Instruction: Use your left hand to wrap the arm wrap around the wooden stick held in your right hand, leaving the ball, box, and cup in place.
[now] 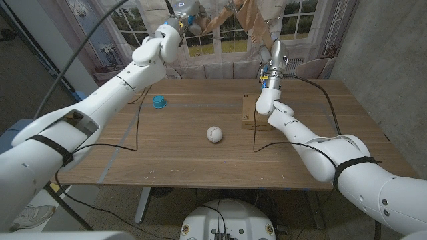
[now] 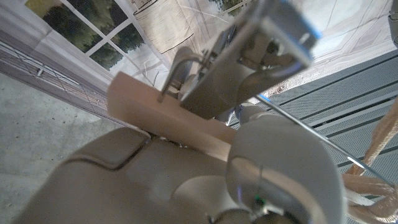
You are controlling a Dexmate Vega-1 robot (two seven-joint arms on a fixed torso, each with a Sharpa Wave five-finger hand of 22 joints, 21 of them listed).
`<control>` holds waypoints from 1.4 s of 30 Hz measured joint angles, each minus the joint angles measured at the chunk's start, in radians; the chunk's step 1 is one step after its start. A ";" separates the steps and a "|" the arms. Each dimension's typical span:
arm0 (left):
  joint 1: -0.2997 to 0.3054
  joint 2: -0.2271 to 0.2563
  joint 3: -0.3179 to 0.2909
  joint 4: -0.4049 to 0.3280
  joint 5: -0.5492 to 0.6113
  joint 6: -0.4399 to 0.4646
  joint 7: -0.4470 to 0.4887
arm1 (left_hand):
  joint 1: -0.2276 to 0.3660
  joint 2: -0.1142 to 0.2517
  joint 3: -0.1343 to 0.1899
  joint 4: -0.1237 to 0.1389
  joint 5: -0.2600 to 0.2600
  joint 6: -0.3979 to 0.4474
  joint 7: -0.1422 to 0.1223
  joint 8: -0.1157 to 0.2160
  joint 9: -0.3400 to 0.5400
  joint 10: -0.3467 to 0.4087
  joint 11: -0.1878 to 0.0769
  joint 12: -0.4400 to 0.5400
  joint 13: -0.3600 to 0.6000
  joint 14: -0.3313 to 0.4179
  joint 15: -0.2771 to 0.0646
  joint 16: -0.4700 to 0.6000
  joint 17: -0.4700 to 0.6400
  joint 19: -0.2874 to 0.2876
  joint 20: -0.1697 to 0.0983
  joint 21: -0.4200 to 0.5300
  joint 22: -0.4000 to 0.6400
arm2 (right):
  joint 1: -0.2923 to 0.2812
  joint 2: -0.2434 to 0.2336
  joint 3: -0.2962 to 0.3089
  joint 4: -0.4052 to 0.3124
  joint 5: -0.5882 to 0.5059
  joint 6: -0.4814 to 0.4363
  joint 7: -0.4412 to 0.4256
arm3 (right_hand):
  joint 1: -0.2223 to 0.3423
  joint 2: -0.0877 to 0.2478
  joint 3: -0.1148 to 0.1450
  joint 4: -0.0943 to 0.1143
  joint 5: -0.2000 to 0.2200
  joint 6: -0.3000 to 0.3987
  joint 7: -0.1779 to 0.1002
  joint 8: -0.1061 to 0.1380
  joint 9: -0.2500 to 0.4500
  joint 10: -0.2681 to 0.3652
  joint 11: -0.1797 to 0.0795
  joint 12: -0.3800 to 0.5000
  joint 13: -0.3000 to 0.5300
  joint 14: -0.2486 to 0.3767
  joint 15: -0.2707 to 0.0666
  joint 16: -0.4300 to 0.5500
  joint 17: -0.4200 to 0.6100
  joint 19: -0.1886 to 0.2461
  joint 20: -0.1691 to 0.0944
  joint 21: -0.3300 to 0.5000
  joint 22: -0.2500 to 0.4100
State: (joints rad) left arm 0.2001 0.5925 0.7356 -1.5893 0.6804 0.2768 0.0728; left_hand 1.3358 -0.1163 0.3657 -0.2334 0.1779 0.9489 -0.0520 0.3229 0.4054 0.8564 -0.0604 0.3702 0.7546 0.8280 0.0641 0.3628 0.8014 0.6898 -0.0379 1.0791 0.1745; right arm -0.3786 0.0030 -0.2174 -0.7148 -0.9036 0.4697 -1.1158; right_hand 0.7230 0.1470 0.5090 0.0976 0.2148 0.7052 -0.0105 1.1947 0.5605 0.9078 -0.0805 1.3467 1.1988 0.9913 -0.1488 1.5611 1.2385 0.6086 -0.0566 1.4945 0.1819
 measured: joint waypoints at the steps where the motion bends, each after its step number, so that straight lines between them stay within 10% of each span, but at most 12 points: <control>1: 0.001 0.000 0.003 0.001 -0.003 -0.005 -0.003 | 0.000 0.000 0.000 0.000 0.003 0.000 0.000 0.000 0.000 0.000 0.000 0.001 0.000 0.000 0.000 0.000 0.000 0.000 0.000 0.000 0.000 | -0.005 0.009 0.012 -0.016 -0.023 -0.035 0.000 | 0.000 0.000 0.000 0.000 0.000 0.000 0.000 0.001 0.000 0.000 0.000 0.000 0.000 0.002 -0.002 0.000 0.000 0.000 0.000 0.000 0.000; 13: 0.005 -0.019 0.039 0.027 -0.040 -0.084 -0.033 | 0.000 0.000 0.000 0.000 0.007 0.000 0.000 0.000 0.005 0.000 0.000 0.004 -0.002 0.003 0.000 -0.004 0.000 0.000 0.000 0.000 0.000 | -0.033 0.038 0.010 -0.121 -0.058 -0.219 -0.001 | 0.000 0.000 0.004 -0.004 0.000 0.000 0.000 0.008 0.000 0.010 -0.011 0.008 0.008 0.011 -0.007 0.003 0.000 0.010 -0.002 0.008 0.000; 28: 0.027 -0.053 0.063 0.069 -0.074 -0.173 0.002 | 0.000 0.000 0.000 0.000 0.006 0.000 0.000 -0.004 0.004 -0.002 0.001 0.003 0.000 0.003 0.000 -0.004 0.000 0.000 0.000 0.000 0.000 | -0.030 -0.034 -0.202 -0.280 0.166 -0.551 0.007 | 0.000 0.000 0.009 -0.008 -0.006 0.000 0.000 0.008 0.000 0.009 -0.013 0.017 0.011 0.020 -0.012 0.002 0.000 0.020 -0.002 0.008 0.000; 42: 0.065 -0.059 0.065 0.032 -0.076 -0.206 0.018 | 0.000 0.000 0.000 0.000 0.004 0.000 0.000 -0.006 0.005 -0.002 0.001 0.001 -0.002 0.004 0.001 -0.004 0.000 0.000 0.000 0.000 0.000 | 0.071 -0.029 -0.314 -0.169 0.306 -0.845 0.006 | 0.000 0.000 0.011 -0.011 -0.006 0.004 -0.004 0.011 -0.008 0.009 -0.012 0.027 0.014 0.020 -0.012 0.002 0.000 0.020 -0.002 0.008 0.000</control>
State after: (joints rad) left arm 0.2649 0.5332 0.8010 -1.5576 0.6043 0.0708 0.0912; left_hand 1.3360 -0.1165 0.3657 -0.2334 0.1822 0.9490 -0.0520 0.3169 0.4105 0.8542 -0.0590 0.3711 0.7525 0.8317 0.0649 0.3591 0.8015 0.6900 -0.0378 1.0789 0.1742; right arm -0.3078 -0.0262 -0.5314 -0.8840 -0.5973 -0.3753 -1.1098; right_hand 0.7234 0.1474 0.5204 0.0862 0.2090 0.7095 -0.0144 1.2059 0.5523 0.9166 -0.0929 1.3736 1.2126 1.0113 -0.1608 1.5630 1.2385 0.6290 -0.0589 1.5024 0.1819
